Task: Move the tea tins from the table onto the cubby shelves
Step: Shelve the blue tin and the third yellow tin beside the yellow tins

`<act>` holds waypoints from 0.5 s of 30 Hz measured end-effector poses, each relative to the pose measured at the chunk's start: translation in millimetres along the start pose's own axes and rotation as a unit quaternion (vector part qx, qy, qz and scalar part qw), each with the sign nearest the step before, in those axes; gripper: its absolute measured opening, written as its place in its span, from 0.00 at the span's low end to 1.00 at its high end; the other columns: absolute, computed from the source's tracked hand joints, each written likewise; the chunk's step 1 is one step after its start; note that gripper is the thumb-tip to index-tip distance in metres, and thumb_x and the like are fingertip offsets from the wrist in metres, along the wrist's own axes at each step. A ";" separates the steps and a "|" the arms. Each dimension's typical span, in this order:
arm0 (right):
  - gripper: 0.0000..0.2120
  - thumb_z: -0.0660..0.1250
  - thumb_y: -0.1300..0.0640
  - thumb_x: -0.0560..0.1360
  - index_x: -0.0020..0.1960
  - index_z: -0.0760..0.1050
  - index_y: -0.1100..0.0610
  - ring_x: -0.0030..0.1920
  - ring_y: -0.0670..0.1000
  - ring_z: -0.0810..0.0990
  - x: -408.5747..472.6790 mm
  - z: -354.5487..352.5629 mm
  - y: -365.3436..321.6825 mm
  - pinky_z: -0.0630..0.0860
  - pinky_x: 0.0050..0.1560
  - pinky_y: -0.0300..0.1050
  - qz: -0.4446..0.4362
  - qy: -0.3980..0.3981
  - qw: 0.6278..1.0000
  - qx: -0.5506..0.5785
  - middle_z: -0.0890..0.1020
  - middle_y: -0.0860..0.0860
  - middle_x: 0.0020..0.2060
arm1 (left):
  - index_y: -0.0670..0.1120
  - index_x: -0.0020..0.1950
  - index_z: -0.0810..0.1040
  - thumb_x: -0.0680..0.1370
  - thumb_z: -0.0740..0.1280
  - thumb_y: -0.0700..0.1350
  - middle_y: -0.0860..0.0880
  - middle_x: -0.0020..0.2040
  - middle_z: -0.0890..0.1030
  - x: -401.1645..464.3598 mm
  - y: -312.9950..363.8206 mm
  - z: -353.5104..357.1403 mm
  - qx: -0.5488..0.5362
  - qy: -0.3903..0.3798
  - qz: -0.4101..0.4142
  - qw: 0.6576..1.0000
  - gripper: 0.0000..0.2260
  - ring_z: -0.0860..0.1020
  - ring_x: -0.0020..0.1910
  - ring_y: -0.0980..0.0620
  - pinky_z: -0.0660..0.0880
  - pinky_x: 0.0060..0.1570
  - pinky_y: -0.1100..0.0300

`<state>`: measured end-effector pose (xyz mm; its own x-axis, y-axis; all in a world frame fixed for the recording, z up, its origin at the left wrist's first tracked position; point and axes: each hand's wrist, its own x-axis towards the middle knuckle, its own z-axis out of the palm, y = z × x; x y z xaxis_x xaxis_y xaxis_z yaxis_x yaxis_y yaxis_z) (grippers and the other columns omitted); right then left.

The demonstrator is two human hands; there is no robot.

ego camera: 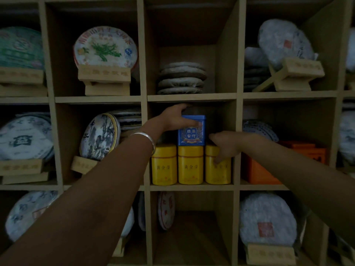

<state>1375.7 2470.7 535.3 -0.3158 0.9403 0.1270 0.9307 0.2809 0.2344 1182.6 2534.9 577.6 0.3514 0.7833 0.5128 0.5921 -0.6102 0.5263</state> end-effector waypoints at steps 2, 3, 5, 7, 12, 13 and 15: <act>0.38 0.75 0.45 0.68 0.70 0.63 0.58 0.58 0.54 0.75 -0.1 0.5 -0.6 0.77 0.58 0.50 0.002 -0.005 1.000 -0.002 0.75 0.55 0.62 | 0.53 0.68 0.70 0.63 0.79 0.57 0.59 0.49 0.74 -0.9 -1.0 -0.6 0.006 -0.002 0.004 1.000 0.36 0.73 0.42 0.66 0.71 0.35 0.68; 0.37 0.75 0.45 0.68 0.70 0.63 0.58 0.58 0.54 0.75 0.0 1.0 -1.3 0.76 0.58 0.50 0.002 -0.006 1.000 -0.005 0.75 0.56 0.62 | 0.52 0.69 0.70 0.63 0.79 0.57 0.58 0.51 0.73 -1.8 -1.7 -0.8 0.014 -0.003 0.009 1.000 0.37 0.72 0.42 0.66 0.70 0.35 0.69; 0.36 0.74 0.46 0.69 0.70 0.64 0.59 0.58 0.54 0.75 -0.1 1.3 -2.6 0.76 0.58 0.49 0.002 -0.004 1.000 -0.013 0.75 0.56 0.62 | 0.51 0.71 0.68 0.64 0.78 0.57 0.56 0.54 0.73 -3.4 -3.7 -0.1 0.039 0.000 0.015 0.999 0.39 0.72 0.44 0.63 0.68 0.36 0.70; 0.35 0.74 0.46 0.69 0.69 0.65 0.58 0.58 0.54 0.75 -0.3 1.2 -3.8 0.76 0.58 0.49 0.003 -0.001 1.000 -0.016 0.75 0.56 0.61 | 0.50 0.72 0.66 0.65 0.78 0.57 0.53 0.59 0.74 -4.0 -6.0 1.4 0.057 0.001 0.014 0.998 0.39 0.73 0.49 0.58 0.68 0.37 0.69; 0.31 0.74 0.45 0.69 0.65 0.68 0.58 0.55 0.54 0.76 -1.2 0.7 -1.9 0.77 0.56 0.49 0.002 0.007 0.999 -0.031 0.76 0.56 0.59 | 0.51 0.73 0.65 0.66 0.78 0.56 0.48 0.66 0.74 -4.0 -7.5 2.2 0.068 -0.006 0.016 0.998 0.39 0.73 0.52 0.56 0.69 0.39 0.68; 0.31 0.74 0.45 0.69 0.65 0.68 0.58 0.55 0.53 0.76 -1.3 1.1 -1.4 0.77 0.55 0.49 0.002 0.007 1.000 -0.029 0.76 0.56 0.59 | 0.51 0.73 0.65 0.66 0.78 0.56 0.48 0.66 0.74 -4.2 -6.9 2.1 0.067 -0.004 0.015 0.998 0.39 0.73 0.51 0.57 0.69 0.38 0.69; 0.33 0.74 0.45 0.69 0.67 0.67 0.58 0.56 0.53 0.76 -1.2 2.3 -1.1 0.77 0.56 0.49 0.001 0.008 1.000 -0.020 0.76 0.55 0.60 | 0.51 0.73 0.65 0.66 0.78 0.55 0.49 0.66 0.75 -5.0 -5.6 1.7 0.061 0.001 0.015 0.998 0.39 0.73 0.49 0.58 0.68 0.37 0.69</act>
<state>1375.5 2469.7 532.7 -0.3168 0.9378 0.1421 0.9233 0.2705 0.2727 1178.7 2534.6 570.9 0.3689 0.7639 0.5296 0.6651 -0.6149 0.4237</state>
